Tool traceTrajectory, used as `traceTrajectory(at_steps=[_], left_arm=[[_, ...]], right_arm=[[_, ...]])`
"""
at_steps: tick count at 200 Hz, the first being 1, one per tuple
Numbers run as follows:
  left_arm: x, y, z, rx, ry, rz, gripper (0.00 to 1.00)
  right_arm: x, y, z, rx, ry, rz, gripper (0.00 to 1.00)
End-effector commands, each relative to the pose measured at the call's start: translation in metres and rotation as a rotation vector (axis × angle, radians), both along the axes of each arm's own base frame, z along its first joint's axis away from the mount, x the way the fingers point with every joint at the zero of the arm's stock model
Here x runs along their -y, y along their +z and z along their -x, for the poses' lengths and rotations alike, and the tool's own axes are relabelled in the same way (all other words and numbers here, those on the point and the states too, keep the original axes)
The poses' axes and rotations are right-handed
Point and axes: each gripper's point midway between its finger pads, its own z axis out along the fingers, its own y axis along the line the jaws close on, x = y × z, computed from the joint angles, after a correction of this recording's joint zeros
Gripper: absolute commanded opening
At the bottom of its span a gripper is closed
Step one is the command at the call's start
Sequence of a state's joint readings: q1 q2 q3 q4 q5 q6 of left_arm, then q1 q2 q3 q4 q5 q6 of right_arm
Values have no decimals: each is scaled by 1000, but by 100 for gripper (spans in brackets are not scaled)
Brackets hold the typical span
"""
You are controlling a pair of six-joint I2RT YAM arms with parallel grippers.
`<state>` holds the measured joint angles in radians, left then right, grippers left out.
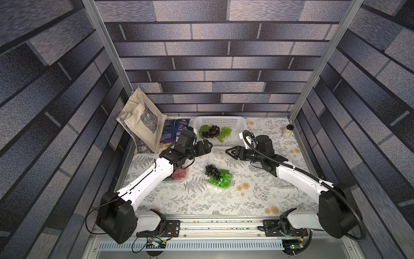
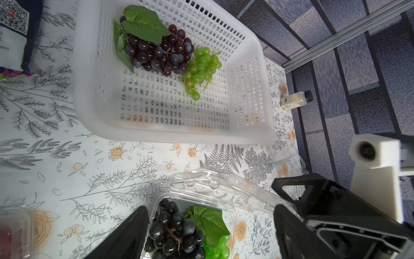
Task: Pack grapes into containers
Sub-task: Close the packing box at the center of the board.
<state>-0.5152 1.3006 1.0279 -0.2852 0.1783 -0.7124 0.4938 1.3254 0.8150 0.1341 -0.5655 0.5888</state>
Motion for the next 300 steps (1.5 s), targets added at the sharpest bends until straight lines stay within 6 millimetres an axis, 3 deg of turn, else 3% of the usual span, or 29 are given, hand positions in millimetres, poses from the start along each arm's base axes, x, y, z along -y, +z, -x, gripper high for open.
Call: traceTrajectory(at_steps=[1,44,148,233,300], left_arm=[[-10,-14,13,-33,1,-54,89],[-15,-31,30,-74,14,-72,89],[-43,-77,91,-197,74,-99,83],[-39,-101,105,-215,71,-35,70],[-32,-114,110,-203,72,36,63]], right_arm=[[-11,-3,27,-19,76,16,69],[-30,-19,50,-58,136,21,68],[-56,-67,71,-126,155,77,61],[-69,-90,73,-154,147,108,31],[-80,-108,77,-193,159,103,25]])
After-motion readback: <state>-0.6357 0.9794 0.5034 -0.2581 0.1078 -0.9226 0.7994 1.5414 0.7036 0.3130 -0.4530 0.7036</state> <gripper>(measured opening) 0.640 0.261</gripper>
